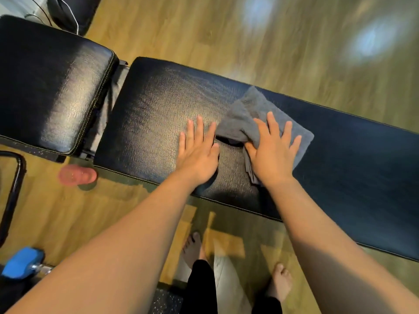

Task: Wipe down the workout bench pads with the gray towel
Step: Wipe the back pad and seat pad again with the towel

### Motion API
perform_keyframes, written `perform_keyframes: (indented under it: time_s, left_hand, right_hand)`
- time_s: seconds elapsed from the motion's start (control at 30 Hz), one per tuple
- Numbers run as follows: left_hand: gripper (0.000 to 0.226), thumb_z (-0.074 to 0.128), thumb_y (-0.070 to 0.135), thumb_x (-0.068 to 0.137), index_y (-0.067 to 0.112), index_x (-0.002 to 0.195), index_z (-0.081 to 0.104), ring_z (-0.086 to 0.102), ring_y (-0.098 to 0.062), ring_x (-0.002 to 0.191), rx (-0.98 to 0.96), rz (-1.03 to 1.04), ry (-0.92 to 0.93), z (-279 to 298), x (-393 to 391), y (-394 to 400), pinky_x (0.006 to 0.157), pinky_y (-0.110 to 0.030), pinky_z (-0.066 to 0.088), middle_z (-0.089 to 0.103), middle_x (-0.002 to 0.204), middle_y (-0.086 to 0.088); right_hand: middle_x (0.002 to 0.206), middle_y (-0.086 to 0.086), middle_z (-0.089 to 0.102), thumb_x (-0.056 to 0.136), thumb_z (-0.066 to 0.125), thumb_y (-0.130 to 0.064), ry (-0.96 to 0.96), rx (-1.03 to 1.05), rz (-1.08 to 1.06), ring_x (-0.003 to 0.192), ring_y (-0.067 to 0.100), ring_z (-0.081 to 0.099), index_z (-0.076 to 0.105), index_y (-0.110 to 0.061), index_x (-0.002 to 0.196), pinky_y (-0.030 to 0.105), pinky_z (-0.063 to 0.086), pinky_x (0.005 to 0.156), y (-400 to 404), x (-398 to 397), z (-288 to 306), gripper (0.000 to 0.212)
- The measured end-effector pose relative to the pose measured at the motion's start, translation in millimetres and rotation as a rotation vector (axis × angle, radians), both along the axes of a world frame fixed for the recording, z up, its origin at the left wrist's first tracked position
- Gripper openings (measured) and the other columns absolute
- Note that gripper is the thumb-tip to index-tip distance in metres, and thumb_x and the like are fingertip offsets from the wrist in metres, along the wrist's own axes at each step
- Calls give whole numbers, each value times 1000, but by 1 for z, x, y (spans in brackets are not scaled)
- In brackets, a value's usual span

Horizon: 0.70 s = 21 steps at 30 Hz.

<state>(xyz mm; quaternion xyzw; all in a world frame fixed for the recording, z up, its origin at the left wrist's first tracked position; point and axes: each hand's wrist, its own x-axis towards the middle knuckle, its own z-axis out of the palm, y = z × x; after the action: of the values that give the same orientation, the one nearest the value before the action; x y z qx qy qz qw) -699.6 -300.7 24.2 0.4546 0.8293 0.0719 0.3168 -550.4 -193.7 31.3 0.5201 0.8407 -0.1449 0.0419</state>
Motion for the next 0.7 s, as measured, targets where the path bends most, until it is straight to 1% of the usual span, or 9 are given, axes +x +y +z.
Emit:
perform_keyframes:
  time_s: [0.1,0.17,0.23,0.4,0.5,0.63,0.7]
  left_hand:
    - [68,22,38,105,28,154,-24,-41,-27,142,-101,-70,86,-3,1,2,119,-47,-22,-39,158,-7]
    - [69,22,38,105,29,153,-27,-42,-28,142,-135,-83,87,-1,1,5,119,-48,-23,-42,156,-7]
    - [68,21,38,105,29,152,-27,-41,-28,142,-168,-92,92,1,2,7,119,-49,-21,-42,156,-7]
    - [68,21,39,105,31,151,-29,-42,-29,142,-201,-88,98,3,4,9,120,-50,-20,-43,155,-7]
    - [68,20,38,105,31,150,-30,-42,-29,141,-211,-92,104,4,6,10,119,-50,-21,-44,154,-7]
    - [68,19,38,105,32,150,-31,-42,-28,141,-216,-82,113,5,7,11,119,-49,-21,-45,154,-7]
    - [68,19,39,104,32,150,-30,-41,-28,142,-211,-81,128,5,8,10,119,-49,-21,-43,155,-7]
  right_hand:
    - [167,-6,10,96,55,-47,-5,-20,-60,151,42,1,27,-34,152,69,4,117,54,-6,2,64]
    - [167,-6,10,96,55,-46,-2,-43,-82,151,42,1,27,-33,152,69,4,116,80,-8,4,63]
    - [167,-5,11,97,55,-44,11,-57,-90,151,41,1,28,-32,152,68,3,117,88,-7,5,62]
    - [166,-4,16,95,58,-42,84,-3,-63,151,41,2,34,-32,149,68,2,117,39,12,5,60]
    - [165,-4,18,94,60,-43,50,-12,-9,151,41,4,35,-33,149,67,3,118,0,29,6,61]
    - [161,0,31,83,73,-39,18,-13,61,149,45,17,45,-30,143,70,15,114,-49,56,8,67]
    - [161,2,32,81,75,-39,-16,-11,109,148,46,19,45,-29,143,70,18,113,-66,71,9,70]
